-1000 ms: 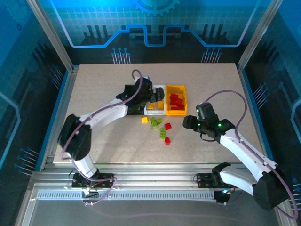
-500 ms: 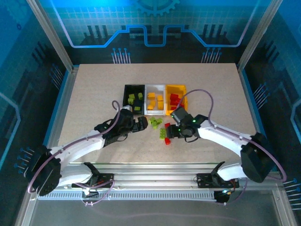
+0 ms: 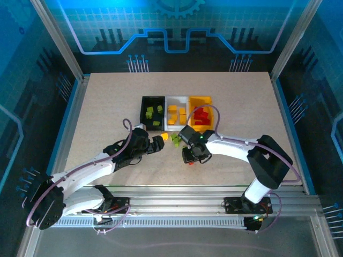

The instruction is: Sort the legos into containers by color

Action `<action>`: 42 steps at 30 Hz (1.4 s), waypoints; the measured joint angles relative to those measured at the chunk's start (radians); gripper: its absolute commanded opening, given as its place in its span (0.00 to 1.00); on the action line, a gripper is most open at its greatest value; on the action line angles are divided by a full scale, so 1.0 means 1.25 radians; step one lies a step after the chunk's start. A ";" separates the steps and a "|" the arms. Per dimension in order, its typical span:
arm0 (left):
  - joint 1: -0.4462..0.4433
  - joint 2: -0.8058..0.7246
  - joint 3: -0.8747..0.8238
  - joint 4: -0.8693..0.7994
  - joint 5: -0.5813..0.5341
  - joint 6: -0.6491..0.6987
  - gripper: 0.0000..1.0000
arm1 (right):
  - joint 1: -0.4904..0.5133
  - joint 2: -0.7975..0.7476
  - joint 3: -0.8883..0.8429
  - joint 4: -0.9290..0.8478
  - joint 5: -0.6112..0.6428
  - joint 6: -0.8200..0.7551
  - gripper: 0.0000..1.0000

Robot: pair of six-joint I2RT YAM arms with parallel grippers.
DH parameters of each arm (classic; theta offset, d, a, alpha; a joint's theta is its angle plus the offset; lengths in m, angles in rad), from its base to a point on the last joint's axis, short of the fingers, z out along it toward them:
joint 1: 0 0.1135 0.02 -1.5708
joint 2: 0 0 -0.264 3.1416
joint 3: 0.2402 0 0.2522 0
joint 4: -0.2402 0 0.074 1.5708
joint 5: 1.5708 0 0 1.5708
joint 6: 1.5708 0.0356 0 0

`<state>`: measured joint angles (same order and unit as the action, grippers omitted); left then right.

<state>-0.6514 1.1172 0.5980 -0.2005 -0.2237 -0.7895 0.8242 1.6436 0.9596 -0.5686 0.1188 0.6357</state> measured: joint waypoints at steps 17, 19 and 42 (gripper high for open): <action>0.006 0.002 -0.005 0.005 0.004 -0.003 0.99 | -0.070 -0.108 0.109 -0.078 0.056 -0.026 0.23; 0.006 0.002 -0.009 0.005 0.006 -0.005 0.99 | -0.119 -0.107 0.167 -0.077 0.075 -0.036 0.24; 0.006 -0.041 -0.009 -0.020 0.039 -0.005 0.99 | -0.287 0.201 0.490 -0.113 0.153 -0.073 0.63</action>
<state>-0.6441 1.0664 0.5861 -0.2249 -0.1745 -0.7959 0.4648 1.8954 1.5726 -0.7094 0.3096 0.5446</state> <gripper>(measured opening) 0.989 0.622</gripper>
